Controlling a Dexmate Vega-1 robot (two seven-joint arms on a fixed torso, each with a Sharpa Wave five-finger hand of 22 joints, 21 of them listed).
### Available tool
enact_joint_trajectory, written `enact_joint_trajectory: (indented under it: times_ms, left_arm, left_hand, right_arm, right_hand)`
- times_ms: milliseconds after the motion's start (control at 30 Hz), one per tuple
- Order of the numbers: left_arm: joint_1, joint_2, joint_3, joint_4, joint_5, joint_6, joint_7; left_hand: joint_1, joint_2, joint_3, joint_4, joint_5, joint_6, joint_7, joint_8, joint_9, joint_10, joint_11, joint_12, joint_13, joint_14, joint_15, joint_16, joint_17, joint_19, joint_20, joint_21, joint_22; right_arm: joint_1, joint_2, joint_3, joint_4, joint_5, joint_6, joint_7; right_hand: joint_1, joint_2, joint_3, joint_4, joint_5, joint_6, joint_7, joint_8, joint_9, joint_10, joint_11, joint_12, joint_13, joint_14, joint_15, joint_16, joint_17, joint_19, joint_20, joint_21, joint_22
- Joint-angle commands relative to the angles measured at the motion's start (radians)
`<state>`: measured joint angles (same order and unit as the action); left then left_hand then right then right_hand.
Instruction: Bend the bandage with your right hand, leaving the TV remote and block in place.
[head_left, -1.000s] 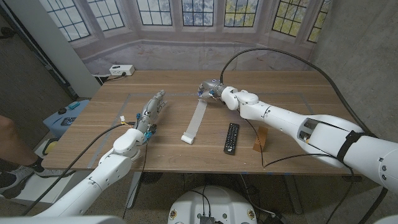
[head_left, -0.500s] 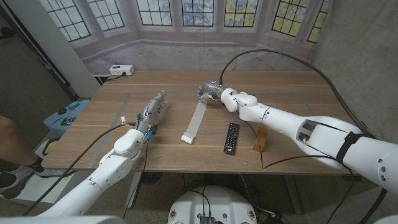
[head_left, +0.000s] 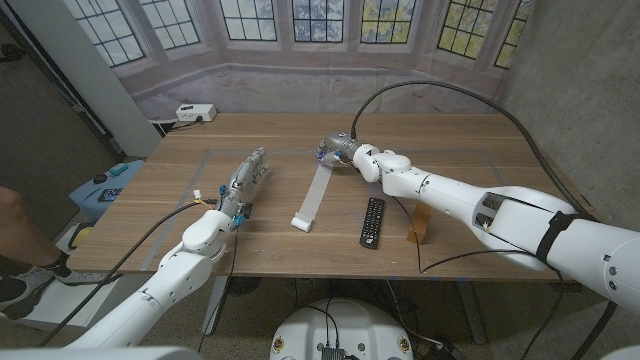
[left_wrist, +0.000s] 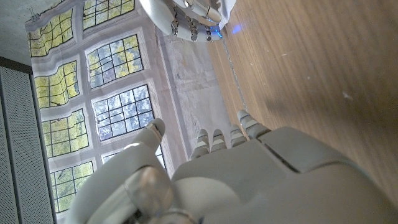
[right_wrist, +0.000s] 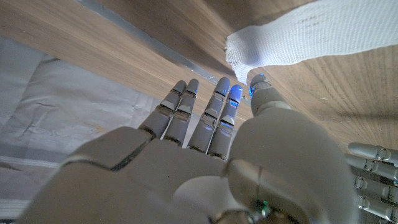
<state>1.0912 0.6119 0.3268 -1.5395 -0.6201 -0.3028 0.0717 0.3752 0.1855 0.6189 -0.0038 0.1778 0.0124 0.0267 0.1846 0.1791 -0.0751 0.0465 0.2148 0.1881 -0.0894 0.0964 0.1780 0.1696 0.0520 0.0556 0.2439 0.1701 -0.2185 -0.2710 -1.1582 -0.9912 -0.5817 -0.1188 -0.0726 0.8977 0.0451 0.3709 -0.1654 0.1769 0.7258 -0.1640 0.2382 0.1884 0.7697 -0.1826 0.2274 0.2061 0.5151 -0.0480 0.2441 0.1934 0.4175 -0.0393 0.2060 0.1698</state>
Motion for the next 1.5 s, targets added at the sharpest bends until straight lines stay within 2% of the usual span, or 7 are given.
enact_joint_trajectory:
  times_ms: [33, 567, 833, 900, 1067, 1200, 1500]
  left_arm:
    - [0.004, 0.0, -0.003, 0.002, -0.002, -0.006, -0.001]
    - [0.016, 0.006, -0.006, -0.01, 0.0, -0.006, 0.003]
    - [0.026, 0.009, -0.008, -0.02, 0.002, -0.007, 0.008]
    - [0.028, 0.01, -0.008, -0.023, 0.002, -0.007, 0.01]
    - [0.036, 0.011, -0.009, -0.031, 0.004, -0.007, 0.015]
    - [0.046, 0.014, -0.012, -0.04, 0.006, -0.007, 0.021]
    - [0.053, 0.016, -0.014, -0.047, 0.006, -0.009, 0.022]
  left_hand:
    - [0.013, 0.002, -0.001, -0.001, 0.001, -0.003, 0.0, 0.001, 0.002, 0.001, -0.006, -0.003, 0.006, 0.002, 0.007, 0.004, 0.003, 0.009, -0.003, -0.003, 0.004]
    - [0.014, 0.002, -0.002, 0.0, 0.001, -0.004, -0.001, 0.001, 0.002, 0.001, -0.005, -0.004, 0.006, 0.002, 0.006, 0.004, 0.003, 0.01, -0.003, -0.007, 0.004]
    - [0.015, 0.002, -0.002, 0.0, 0.001, -0.004, -0.001, 0.0, 0.002, 0.002, -0.005, -0.003, 0.006, 0.002, 0.007, 0.004, 0.002, 0.011, -0.003, -0.009, 0.004]
    - [0.015, 0.002, -0.002, 0.0, 0.001, -0.004, -0.001, 0.0, 0.002, 0.002, -0.005, -0.004, 0.006, 0.002, 0.007, 0.004, 0.002, 0.011, -0.003, -0.009, 0.005]
    - [0.016, 0.002, -0.002, 0.0, 0.001, -0.004, -0.001, 0.0, 0.002, 0.002, -0.005, -0.004, 0.006, 0.002, 0.006, 0.004, 0.002, 0.011, -0.003, -0.011, 0.005]
    - [0.016, 0.002, -0.002, 0.0, 0.001, -0.004, -0.001, 0.0, 0.002, 0.001, -0.005, -0.004, 0.006, 0.002, 0.007, 0.004, 0.002, 0.012, -0.003, -0.012, 0.005]
    - [0.017, 0.002, -0.002, 0.0, 0.001, -0.003, -0.001, 0.001, 0.002, 0.002, -0.006, -0.004, 0.006, 0.002, 0.008, 0.004, 0.002, 0.013, -0.003, -0.014, 0.005]
  right_arm:
    - [0.0, 0.001, -0.007, 0.004, -0.004, -0.005, -0.018]
    - [-0.012, -0.005, -0.008, -0.004, -0.011, -0.01, -0.044]
    - [-0.02, -0.011, -0.009, -0.008, -0.018, -0.007, -0.061]
    - [-0.021, -0.012, -0.01, -0.009, -0.021, -0.006, -0.065]
    - [-0.027, -0.011, -0.008, 0.002, -0.025, 0.003, -0.097]
    - [-0.031, -0.006, -0.01, 0.016, -0.028, 0.013, -0.122]
    - [-0.046, -0.014, -0.007, -0.004, -0.038, 0.002, -0.153]
  right_hand:
    - [0.019, 0.001, -0.001, -0.002, 0.0, 0.022, 0.0, 0.0, 0.003, 0.017, -0.004, 0.003, 0.007, 0.011, -0.166, 0.006, 0.002, 0.006, -0.075, -0.001, 0.005]
    - [0.042, 0.008, -0.007, -0.003, 0.0, 0.06, -0.009, 0.003, 0.004, 0.052, -0.016, 0.02, 0.021, 0.033, -0.17, 0.012, 0.005, 0.011, -0.076, -0.001, 0.005]
    - [0.057, 0.012, -0.009, -0.004, 0.0, 0.089, -0.012, 0.007, 0.004, 0.069, -0.017, 0.028, 0.028, 0.052, -0.172, 0.018, 0.009, 0.02, -0.079, 0.001, 0.005]
    - [0.063, 0.012, -0.011, -0.005, -0.001, 0.1, -0.01, 0.008, 0.004, 0.088, -0.011, 0.036, 0.03, 0.058, -0.173, 0.019, 0.01, 0.023, -0.08, 0.001, 0.005]
    - [0.075, 0.018, -0.011, -0.004, 0.0, 0.12, -0.01, 0.01, 0.004, 0.105, -0.008, 0.043, 0.035, 0.076, -0.175, 0.026, 0.013, 0.03, -0.083, 0.003, 0.005]
    - [0.093, 0.021, -0.012, -0.007, 0.001, 0.144, -0.016, 0.013, 0.004, 0.129, -0.016, 0.054, 0.04, 0.096, -0.179, 0.033, 0.016, 0.04, -0.086, 0.004, 0.005]
    - [0.109, 0.021, -0.016, -0.007, 0.001, 0.17, -0.017, 0.015, 0.004, 0.151, -0.017, 0.064, 0.047, 0.118, -0.18, 0.041, 0.02, 0.051, -0.091, 0.006, 0.005]
